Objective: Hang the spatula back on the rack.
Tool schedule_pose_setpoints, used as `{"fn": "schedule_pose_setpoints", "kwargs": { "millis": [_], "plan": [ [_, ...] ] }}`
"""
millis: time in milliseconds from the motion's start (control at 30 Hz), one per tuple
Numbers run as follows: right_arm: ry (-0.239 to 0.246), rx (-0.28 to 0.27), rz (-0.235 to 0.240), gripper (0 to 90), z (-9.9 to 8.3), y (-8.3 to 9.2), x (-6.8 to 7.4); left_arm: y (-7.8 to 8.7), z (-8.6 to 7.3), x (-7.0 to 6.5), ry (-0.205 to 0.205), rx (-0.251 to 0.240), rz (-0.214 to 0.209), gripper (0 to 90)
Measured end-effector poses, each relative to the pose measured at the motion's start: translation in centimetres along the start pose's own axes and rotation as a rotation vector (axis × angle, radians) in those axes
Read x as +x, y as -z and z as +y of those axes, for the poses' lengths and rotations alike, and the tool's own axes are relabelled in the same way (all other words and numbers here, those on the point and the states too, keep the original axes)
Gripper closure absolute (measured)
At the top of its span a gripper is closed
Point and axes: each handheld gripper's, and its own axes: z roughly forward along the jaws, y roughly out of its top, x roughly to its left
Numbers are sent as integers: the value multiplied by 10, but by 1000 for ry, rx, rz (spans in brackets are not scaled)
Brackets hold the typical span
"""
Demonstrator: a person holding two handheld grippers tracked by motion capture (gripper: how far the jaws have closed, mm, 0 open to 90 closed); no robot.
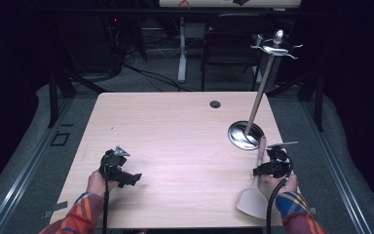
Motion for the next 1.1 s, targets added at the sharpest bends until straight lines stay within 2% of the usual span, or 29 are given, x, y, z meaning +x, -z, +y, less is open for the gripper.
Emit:
{"fn": "schedule_pose_setpoints", "kwargs": {
  "millis": [100, 200, 233, 400, 500, 567, 667, 767, 833, 933, 1000, 1100],
  "plan": [
    [-37, -2, 49, 726, -1, 1, -6, -1, 0, 0, 0, 1, -3, 1],
    [-44, -6, 54, 739, -1, 2, -6, 0, 0, 1, -2, 4, -3, 1],
    [-40, -11, 70, 756, 0, 3, -5, 0, 0, 1, 1, 3, -4, 1],
    [-34, -20, 63, 782, -1, 4, -4, 0, 0, 0, -2, -1, -4, 1],
    [-44, -55, 59, 788, -1, 6, -4, 0, 0, 0, -6, -1, -4, 1],
    [-41, -55, 57, 788, -1, 8, -5, 0, 0, 0, -8, 0, -5, 1],
    [-40, -64, 65, 789, 0, 13, -6, 0, 0, 0, -9, 1, -6, 1],
    [-44, -117, 102, 789, -1, 23, -6, 0, 0, 0, -9, -1, -6, 1],
    [-46, -125, 103, 788, -2, 25, -5, 0, 0, 1, -9, 0, -6, 1],
    [-3, -182, 109, 789, -3, 35, -1, 0, 0, 1, -11, -1, -5, 1],
    [6, -188, 106, 789, -4, 38, -1, 1, 0, 0, -11, -1, -5, 1],
    [47, -238, 71, 789, -6, 49, 3, 1, 0, 0, -15, -3, -5, 1]
  ]
}}
